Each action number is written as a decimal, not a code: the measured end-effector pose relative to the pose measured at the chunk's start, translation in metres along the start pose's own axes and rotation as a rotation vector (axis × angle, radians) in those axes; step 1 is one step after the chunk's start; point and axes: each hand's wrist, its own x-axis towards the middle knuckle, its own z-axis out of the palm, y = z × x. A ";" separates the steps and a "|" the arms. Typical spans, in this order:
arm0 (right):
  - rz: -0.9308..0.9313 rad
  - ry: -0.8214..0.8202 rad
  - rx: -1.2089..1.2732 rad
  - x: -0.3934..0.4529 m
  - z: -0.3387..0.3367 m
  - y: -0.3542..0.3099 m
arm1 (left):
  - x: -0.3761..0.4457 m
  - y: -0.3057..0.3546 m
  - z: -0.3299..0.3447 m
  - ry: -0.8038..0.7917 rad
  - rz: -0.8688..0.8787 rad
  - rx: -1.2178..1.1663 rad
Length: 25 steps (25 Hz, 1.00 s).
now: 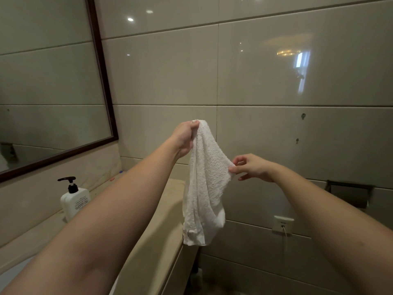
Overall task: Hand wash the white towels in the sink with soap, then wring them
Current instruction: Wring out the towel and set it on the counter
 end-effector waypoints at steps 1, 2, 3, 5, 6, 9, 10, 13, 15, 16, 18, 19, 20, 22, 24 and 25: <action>-0.001 -0.027 0.073 -0.002 0.000 0.001 | 0.002 0.001 -0.004 0.010 -0.001 -0.001; -0.008 -0.031 0.122 -0.004 0.000 -0.001 | 0.003 0.003 -0.007 0.012 -0.004 0.012; -0.032 0.008 0.137 -0.004 -0.002 -0.003 | 0.005 0.003 -0.012 0.022 0.006 0.064; -0.140 0.219 0.087 -0.001 -0.007 -0.014 | 0.005 0.004 -0.026 0.073 0.061 0.308; -0.206 0.351 0.052 0.002 -0.012 -0.023 | 0.003 0.004 -0.034 0.095 0.088 0.454; -0.311 0.477 -0.025 0.008 -0.027 -0.051 | -0.002 0.001 -0.058 0.140 0.081 0.621; -0.299 0.428 -0.106 0.008 -0.029 -0.059 | -0.002 0.000 -0.064 0.136 0.059 0.608; -0.270 0.427 -0.245 0.006 -0.032 -0.072 | -0.004 -0.002 -0.070 0.111 0.007 0.515; -0.277 0.466 -0.205 0.004 -0.031 -0.080 | -0.007 0.003 -0.068 0.118 0.029 0.474; -0.279 0.472 -0.185 0.004 -0.030 -0.084 | -0.008 0.007 -0.068 0.116 0.042 0.449; -0.274 0.471 -0.078 0.003 -0.027 -0.091 | -0.014 0.016 -0.072 0.091 0.041 0.426; -0.272 0.461 0.017 0.004 -0.023 -0.095 | -0.017 0.021 -0.076 0.071 0.029 0.440; -0.270 0.452 0.126 0.004 -0.019 -0.099 | -0.021 0.026 -0.079 0.057 0.019 0.458; -0.267 0.455 0.313 0.008 -0.010 -0.106 | -0.027 0.036 -0.084 0.107 0.028 0.388; -0.282 0.473 0.431 0.015 0.000 -0.113 | -0.027 0.045 -0.094 0.261 0.111 0.185; -0.299 0.468 0.475 0.018 0.006 -0.116 | -0.026 0.047 -0.099 0.314 0.156 0.164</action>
